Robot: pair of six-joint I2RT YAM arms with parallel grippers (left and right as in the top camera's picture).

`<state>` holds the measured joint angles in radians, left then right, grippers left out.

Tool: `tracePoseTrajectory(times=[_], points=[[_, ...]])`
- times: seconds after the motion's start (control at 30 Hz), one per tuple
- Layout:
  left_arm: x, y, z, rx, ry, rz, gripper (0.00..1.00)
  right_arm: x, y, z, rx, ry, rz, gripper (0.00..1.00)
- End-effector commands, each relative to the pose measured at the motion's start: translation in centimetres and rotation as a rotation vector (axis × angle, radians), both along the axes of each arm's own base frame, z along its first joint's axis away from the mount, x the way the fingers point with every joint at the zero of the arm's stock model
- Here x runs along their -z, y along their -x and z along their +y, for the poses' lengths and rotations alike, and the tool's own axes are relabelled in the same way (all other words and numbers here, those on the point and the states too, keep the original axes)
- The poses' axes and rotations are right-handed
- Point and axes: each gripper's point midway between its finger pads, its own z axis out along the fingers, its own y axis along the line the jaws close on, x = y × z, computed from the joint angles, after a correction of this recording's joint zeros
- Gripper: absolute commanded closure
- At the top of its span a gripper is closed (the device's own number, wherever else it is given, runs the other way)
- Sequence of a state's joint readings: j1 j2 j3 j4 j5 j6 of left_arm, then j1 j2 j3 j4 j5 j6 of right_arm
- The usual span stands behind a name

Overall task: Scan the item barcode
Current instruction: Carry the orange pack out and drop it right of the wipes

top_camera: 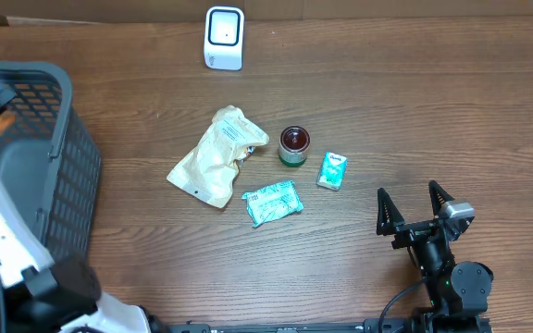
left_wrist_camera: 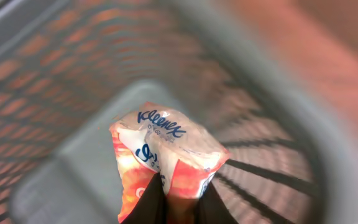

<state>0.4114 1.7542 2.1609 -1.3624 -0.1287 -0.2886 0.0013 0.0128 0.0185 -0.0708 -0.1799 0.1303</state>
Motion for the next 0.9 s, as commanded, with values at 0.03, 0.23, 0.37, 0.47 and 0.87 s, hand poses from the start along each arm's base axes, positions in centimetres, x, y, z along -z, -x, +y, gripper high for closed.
tracePoseTrajectory(times=[0.03,0.23,0.37,0.47,0.87], points=[[-5.3,-0.3,-10.0,0.252,0.045,-0.155,0.96,0.2,0.0,0.0,-0.002,0.000,-0.001,0.00],[-1.5,0.2,-22.0,0.566,0.096,0.008,0.96,0.2,0.0,0.0,-0.002,0.000,-0.001,0.00],[4.1,0.8,-29.6,0.713,0.136,0.149,0.96,0.2,0.0,0.0,-0.002,0.000,-0.002,0.00],[8.1,1.5,-34.5,0.832,0.120,0.216,0.96,0.2,0.0,0.0,-0.002,0.000,-0.001,0.00],[17.2,4.1,-48.3,1.101,0.101,0.269,0.96,0.2,0.0,0.0,-0.002,0.000,-0.001,0.00]])
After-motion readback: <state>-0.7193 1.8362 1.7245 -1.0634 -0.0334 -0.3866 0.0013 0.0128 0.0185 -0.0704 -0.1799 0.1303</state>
